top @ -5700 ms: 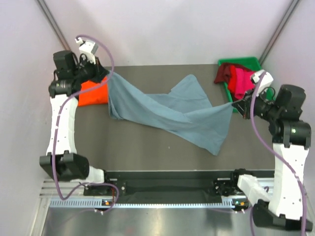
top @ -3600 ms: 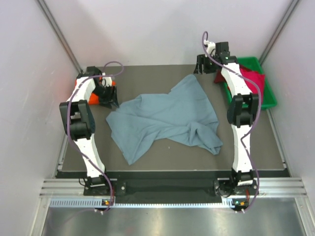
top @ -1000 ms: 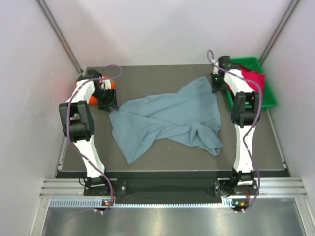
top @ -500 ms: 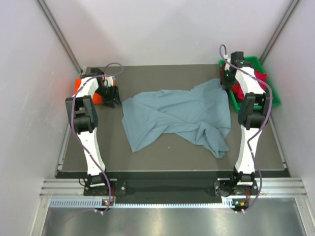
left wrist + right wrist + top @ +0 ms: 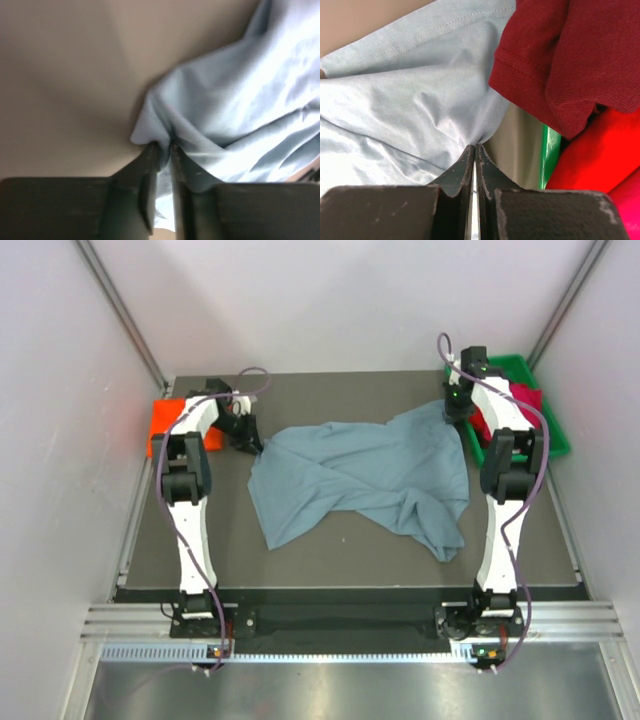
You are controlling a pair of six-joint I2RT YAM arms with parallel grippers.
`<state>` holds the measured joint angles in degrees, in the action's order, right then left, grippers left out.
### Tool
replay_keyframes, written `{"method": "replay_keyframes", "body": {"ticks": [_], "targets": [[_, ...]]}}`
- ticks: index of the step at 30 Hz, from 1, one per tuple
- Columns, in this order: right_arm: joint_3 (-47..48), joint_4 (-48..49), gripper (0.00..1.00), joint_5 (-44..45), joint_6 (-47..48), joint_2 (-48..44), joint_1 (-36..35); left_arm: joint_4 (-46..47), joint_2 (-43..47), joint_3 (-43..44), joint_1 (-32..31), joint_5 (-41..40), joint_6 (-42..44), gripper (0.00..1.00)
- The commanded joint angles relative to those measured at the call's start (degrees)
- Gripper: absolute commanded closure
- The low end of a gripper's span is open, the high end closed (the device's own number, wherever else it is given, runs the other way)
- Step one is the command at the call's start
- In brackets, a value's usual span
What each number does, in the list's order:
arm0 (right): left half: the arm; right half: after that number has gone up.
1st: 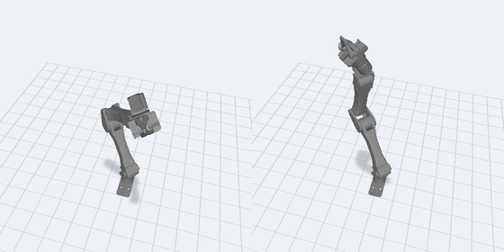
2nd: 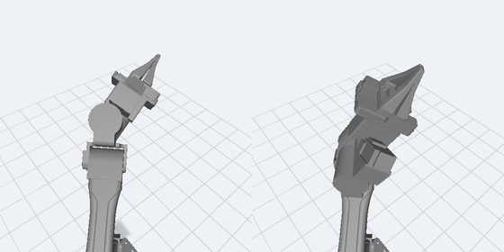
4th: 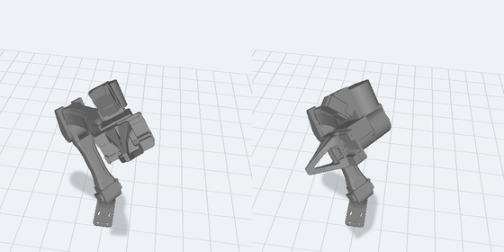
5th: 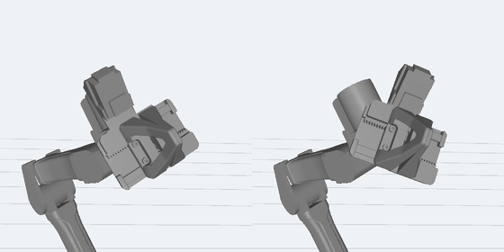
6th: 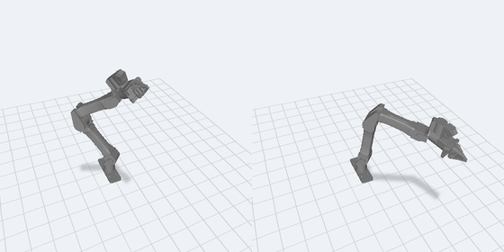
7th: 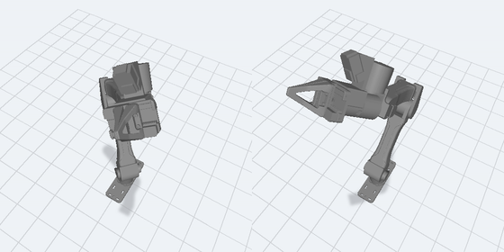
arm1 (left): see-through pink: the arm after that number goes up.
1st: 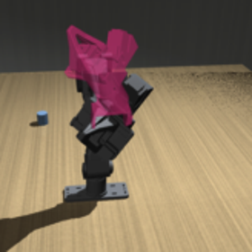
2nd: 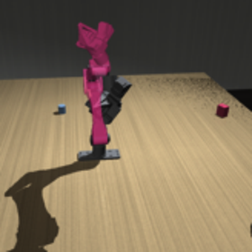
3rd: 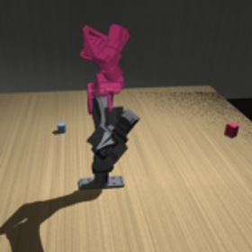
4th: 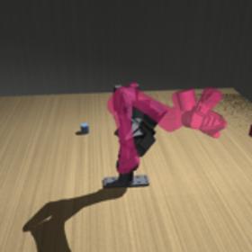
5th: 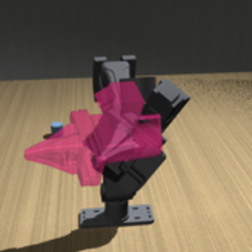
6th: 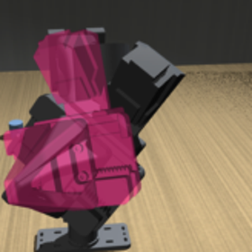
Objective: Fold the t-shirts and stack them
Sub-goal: Flatten the tshirt out
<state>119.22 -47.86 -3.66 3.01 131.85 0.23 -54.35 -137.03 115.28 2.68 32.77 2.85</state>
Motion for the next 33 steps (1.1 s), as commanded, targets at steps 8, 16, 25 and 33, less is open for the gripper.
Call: {"method": "replay_keyframes", "body": {"ticks": [8,16,25,33], "targets": [[0.05,1.01,1.00,0.58,0.51,-2.83,0.21,-3.30,20.65,-15.70,4.87,0.28,-2.59,0.98],[0.31,1.19,1.00,1.02,0.60,-1.95,0.21,-12.18,30.32,-22.99,6.11,1.32,1.45,1.00],[-0.13,1.19,1.00,0.59,0.77,-2.30,-1.44,-12.19,30.78,-32.14,6.02,1.24,0.76,1.00],[-2.23,1.10,1.00,-0.47,1.13,-3.88,-1.72,-9.64,26.21,-22.32,6.02,-5.17,-0.39,0.48]]}}
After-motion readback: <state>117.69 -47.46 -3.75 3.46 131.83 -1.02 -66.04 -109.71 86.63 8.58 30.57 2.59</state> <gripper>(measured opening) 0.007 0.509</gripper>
